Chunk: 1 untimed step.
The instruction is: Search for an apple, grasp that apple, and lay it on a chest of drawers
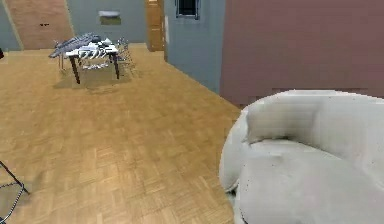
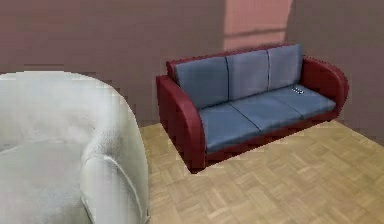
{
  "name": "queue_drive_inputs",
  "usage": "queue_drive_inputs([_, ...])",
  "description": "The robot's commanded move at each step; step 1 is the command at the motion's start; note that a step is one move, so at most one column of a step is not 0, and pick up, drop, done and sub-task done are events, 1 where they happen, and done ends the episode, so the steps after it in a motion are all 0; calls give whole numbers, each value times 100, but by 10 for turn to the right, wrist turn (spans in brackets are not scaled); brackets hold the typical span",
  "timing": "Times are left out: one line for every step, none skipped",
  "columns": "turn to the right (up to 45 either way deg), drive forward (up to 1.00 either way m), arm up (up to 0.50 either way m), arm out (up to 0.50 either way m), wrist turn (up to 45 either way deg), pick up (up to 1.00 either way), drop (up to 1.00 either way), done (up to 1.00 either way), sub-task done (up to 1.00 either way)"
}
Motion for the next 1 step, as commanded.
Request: queue_drive_inputs([0,25,0,0,0,0,0,0,0])
